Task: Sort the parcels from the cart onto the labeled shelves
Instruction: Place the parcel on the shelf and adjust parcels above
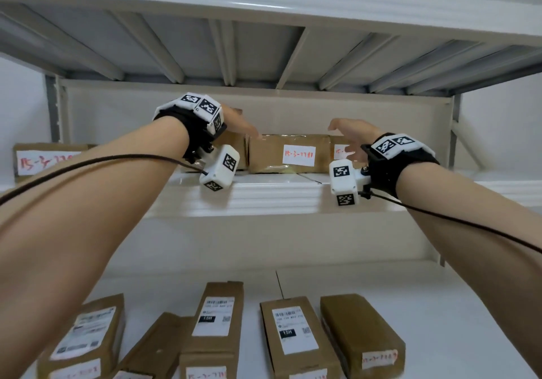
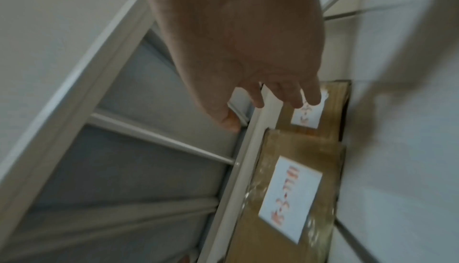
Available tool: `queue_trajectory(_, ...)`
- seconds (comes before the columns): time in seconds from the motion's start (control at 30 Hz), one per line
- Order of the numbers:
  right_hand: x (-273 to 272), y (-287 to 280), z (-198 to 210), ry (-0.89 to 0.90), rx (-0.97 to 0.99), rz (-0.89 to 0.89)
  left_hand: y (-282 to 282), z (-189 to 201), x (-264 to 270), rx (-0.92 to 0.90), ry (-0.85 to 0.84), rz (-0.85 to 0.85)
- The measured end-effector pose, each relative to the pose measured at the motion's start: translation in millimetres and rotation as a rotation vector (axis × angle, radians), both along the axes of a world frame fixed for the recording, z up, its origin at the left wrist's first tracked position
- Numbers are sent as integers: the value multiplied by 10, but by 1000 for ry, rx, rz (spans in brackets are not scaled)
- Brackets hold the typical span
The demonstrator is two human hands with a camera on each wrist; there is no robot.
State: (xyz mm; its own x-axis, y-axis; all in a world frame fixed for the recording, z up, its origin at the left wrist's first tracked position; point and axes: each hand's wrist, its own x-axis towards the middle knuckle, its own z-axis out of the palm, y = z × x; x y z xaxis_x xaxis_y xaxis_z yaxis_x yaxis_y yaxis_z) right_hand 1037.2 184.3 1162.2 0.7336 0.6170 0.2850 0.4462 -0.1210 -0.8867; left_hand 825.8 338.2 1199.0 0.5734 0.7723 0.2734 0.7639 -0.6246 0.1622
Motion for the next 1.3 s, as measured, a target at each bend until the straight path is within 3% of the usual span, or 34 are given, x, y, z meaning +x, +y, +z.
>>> queue_trajectory(0.13, -467, 101, 42, -17, 110, 18, -97, 43, -366, 63, 5, 35)
queue_trajectory(0.3, -1123, 261, 4, -48, 107, 215, -124, 23, -977, 230, -91, 215)
queue_trajectory(0.47, -1673, 483, -151, -92, -4, 362, -120, -161, -1629, 210, -127, 351)
queue_trajectory(0.57, -1960, 552, -193, -88, -52, 361, -76, -293, -1898, 200, -136, 417)
queue_trajectory(0.73, -2249, 642, -151, 17, -82, 406, -28, -341, -2204, 119, -102, 361)
queue_trajectory(0.87, -2255, 936, -75, 67, -83, 389, 205, -234, -2239, 52, 66, 301)
queue_trajectory(0.97, -2367, 1007, -54, 56, -71, 385, 342, -180, -2101, 78, 290, 311)
queue_trajectory(1.1, -2346, 1181, -45, 63, -104, 376, 666, -100, -1902, 39, 338, 311)
queue_trajectory(1.2, -2289, 1272, -52, 104, -99, 359, 1159, -28, -1723, 5, 482, 265)
queue_trajectory(1.3, -2240, 1326, -91, 119, -100, 320, 988, -32, -1714, -74, 398, 160)
